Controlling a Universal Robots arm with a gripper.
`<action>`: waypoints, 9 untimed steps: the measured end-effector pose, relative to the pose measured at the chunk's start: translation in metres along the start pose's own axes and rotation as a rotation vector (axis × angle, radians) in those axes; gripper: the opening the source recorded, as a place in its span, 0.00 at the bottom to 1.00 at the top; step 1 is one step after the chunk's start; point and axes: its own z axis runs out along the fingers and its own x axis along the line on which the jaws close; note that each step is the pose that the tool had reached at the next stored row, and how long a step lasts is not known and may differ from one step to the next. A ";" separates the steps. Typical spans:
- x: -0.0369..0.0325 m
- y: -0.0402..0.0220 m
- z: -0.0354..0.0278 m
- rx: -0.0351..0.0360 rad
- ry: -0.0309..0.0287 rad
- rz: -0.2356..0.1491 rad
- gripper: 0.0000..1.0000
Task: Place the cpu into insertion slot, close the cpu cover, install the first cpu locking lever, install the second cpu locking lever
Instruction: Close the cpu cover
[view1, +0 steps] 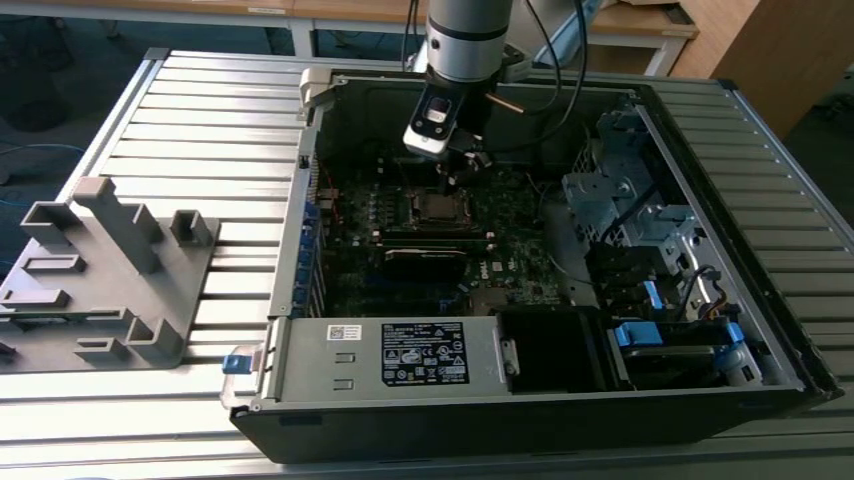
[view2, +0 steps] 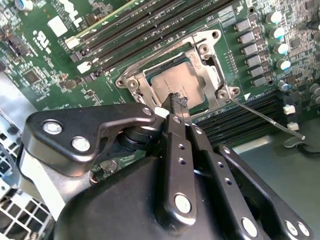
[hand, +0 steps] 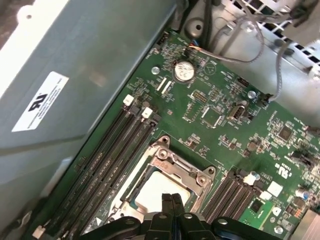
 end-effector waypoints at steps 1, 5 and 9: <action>0.0000 0.0000 0.0000 -0.0004 0.0001 -0.011 0.10; 0.0000 0.0000 0.0001 -0.0019 0.0004 -0.047 0.10; 0.0000 0.0000 0.0001 -0.0019 0.0004 -0.047 0.10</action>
